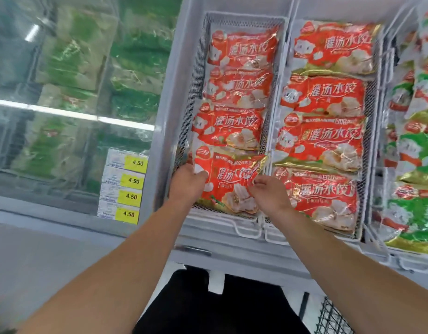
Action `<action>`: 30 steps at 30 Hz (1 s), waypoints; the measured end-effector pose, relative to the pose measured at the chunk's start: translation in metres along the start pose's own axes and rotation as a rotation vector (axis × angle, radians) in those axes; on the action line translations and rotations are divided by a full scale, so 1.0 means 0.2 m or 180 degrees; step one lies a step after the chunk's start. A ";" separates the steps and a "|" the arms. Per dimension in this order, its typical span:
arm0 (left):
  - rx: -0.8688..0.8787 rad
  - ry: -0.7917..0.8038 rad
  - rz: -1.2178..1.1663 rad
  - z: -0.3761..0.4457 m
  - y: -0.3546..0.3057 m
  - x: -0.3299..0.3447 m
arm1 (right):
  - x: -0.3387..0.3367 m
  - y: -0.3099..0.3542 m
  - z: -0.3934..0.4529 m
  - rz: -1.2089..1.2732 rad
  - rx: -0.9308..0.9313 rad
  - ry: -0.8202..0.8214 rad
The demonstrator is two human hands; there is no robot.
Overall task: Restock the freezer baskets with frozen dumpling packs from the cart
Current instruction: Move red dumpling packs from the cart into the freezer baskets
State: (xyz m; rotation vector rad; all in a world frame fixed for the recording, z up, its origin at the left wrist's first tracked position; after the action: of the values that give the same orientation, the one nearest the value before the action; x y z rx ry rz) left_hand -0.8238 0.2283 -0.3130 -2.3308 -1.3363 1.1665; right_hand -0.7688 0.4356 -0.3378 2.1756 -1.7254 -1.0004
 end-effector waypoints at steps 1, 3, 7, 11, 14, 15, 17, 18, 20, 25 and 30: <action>-0.0027 -0.0012 0.0052 0.02 0.01 0.00 | 0.03 0.00 0.01 -0.0001 0.0039 0.0163; -0.0046 -0.0007 0.0162 0.04 0.02 0.01 | 0.08 0.01 0.02 -0.0080 0.0171 0.0562; 0.0029 0.0099 0.0221 0.05 0.02 0.02 | 0.11 0.01 0.02 -0.0535 0.0273 0.0852; 0.0143 0.0339 0.0041 0.02 -0.01 0.01 | 0.04 0.03 0.00 -0.0682 0.0153 0.0549; 0.0345 0.0466 0.0018 -0.03 -0.02 -0.01 | 0.00 0.03 -0.05 -0.0727 0.0095 0.0341; 0.0447 0.0502 0.0063 -0.05 -0.02 -0.03 | -0.01 0.02 -0.08 -0.0749 0.0055 0.0255; 0.0634 0.0515 0.0187 -0.10 -0.03 -0.06 | -0.03 0.01 -0.15 -0.0745 -0.0026 0.0058; 0.0735 0.0517 0.0243 -0.12 -0.03 -0.08 | -0.04 0.02 -0.19 -0.0715 -0.0100 -0.0046; 0.0986 0.0543 0.0313 -0.18 -0.04 -0.11 | -0.05 0.00 -0.31 -0.0609 -0.0241 -0.0352; 0.1737 0.0848 0.0548 -0.45 0.03 -0.16 | -0.02 -0.14 -0.73 -0.0267 -0.0442 -0.1094; 0.2087 0.1079 0.0673 -0.72 0.12 -0.12 | -0.02 -0.39 -1.15 0.0054 -0.0339 -0.1572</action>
State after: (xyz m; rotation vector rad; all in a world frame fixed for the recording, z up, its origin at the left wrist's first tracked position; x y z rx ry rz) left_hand -0.7105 0.2230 -0.2184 -2.0679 -0.4962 0.9994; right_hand -0.5683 0.4042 -0.2038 1.9528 -1.8170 -1.6928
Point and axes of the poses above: each hand's wrist, its own z-axis towards the middle knuckle, its own x-axis out of the palm, y = z × x, the point moved 6 cm from there along z, towards the middle knuckle, and after that the axes turned 3 degrees about x, right-handed, at the moved point
